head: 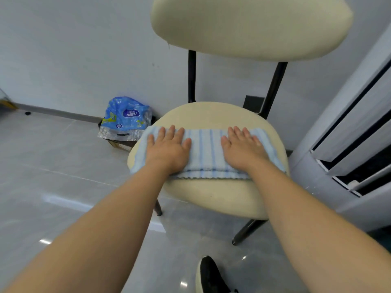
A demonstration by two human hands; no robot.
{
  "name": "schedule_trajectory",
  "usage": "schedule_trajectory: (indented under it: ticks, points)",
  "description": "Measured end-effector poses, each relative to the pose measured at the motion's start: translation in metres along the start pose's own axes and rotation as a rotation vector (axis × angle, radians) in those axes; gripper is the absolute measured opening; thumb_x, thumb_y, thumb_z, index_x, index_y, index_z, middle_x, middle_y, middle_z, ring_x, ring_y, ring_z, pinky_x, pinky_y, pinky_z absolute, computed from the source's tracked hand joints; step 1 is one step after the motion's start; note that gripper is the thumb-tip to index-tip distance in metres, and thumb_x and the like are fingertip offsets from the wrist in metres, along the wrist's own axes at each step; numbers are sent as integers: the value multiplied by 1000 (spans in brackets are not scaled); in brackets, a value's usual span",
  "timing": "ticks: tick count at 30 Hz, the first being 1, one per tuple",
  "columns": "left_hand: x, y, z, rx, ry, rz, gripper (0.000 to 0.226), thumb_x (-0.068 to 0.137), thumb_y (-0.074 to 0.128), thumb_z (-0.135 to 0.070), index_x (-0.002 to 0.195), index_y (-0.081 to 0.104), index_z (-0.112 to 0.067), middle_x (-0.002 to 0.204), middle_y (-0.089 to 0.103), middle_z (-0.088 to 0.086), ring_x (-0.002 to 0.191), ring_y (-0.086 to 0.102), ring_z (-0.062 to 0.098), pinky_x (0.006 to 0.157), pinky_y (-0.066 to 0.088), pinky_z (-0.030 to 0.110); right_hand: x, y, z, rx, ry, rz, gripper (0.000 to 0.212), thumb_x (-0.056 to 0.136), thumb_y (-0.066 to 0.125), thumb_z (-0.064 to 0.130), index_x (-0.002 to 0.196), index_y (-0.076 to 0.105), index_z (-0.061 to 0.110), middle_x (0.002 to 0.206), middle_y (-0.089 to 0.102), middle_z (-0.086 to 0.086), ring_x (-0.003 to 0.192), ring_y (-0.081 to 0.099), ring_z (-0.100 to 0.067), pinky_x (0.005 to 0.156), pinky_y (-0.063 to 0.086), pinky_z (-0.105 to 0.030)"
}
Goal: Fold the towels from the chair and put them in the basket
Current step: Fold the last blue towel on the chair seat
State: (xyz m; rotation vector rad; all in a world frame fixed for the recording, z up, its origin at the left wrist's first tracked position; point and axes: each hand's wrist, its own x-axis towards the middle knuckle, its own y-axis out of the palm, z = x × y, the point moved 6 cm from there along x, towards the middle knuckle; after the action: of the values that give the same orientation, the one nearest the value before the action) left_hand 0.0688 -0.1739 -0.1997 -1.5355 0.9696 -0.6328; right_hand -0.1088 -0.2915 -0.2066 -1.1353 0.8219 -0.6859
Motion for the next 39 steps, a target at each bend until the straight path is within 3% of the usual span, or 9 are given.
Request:
schedule_trajectory:
  ticks: [6, 12, 16, 18, 22, 26, 33, 36, 39]
  points:
    - [-12, -3, 26, -33, -165, -36, 66, 99, 8, -59, 159, 4, -32, 167, -5, -8, 153, -10, 21, 120, -6, 59, -13, -8, -58, 41, 265, -12, 66, 102, 3, 54, 160, -6, 24, 168, -11, 8, 155, -7, -21, 123, 0, -53]
    - [-16, -11, 6, 99, -181, -22, 64, 102, 11, -44, 160, -1, -20, 167, -10, 3, 152, -13, 31, 118, -9, 62, -32, -28, -73, 19, 516, -156, 74, 100, 19, 61, 149, 38, 9, 152, 36, -17, 138, 35, -35, 110, 32, -46]
    - [-18, -15, -36, 6, 20, -60, 62, 104, 14, -45, 160, 3, -20, 168, -6, -1, 153, -9, 26, 122, -4, 55, -36, -28, -84, 205, 585, -142, 81, 93, 41, 69, 146, 39, 8, 145, 44, -18, 127, 47, -38, 88, 45, -43]
    - [-20, -7, -47, -29, 89, -6, 64, 103, 12, -52, 160, 5, -22, 168, -3, -3, 154, -8, 24, 122, -4, 54, -36, -28, -86, 266, 573, -42, 84, 90, 46, 70, 146, 42, 7, 143, 50, -15, 123, 54, -37, 81, 45, -40]
    - [-26, 7, -44, 22, 116, 59, 70, 100, 9, -61, 160, -1, -25, 168, -6, -4, 153, -11, 23, 122, -6, 52, -45, -29, -83, 510, 496, 23, 75, 91, 62, 57, 140, 47, 2, 141, 53, -17, 122, 55, -35, 98, 47, -38]
    - [-30, 7, -48, 40, 108, 63, 71, 100, 8, -60, 159, -4, -25, 167, -9, -3, 153, -12, 24, 121, -7, 54, -60, -51, -74, 707, 408, -130, 61, 96, 58, 47, 137, 53, 2, 135, 58, -17, 117, 58, -35, 95, 48, -38]
    - [-52, 24, -106, 84, 184, 53, 70, 100, 1, -56, 159, -7, -19, 167, -10, 1, 152, -14, 30, 118, -7, 61, -105, -123, -39, 591, 212, -434, 44, 102, 45, 48, 113, 57, 8, 104, 61, -10, 97, 57, -32, 75, 37, -31]
    - [-68, 33, -153, 111, 263, 61, 73, 102, 18, -50, 158, -11, -14, 167, -12, 6, 151, -17, 35, 116, -8, 64, -109, -140, -29, 555, 165, -450, 39, 103, 46, 46, 98, 55, 8, 75, 51, -1, 69, 47, -21, 60, 31, -30]
    - [-76, 38, -177, 155, 270, 84, 96, 94, 41, -55, 156, -17, -11, 165, -18, 10, 149, -22, 39, 114, -9, 66, -106, -134, -29, 557, 190, -397, 46, 103, 45, 47, 97, 59, 3, 73, 51, -2, 72, 49, -24, 52, 29, -29]
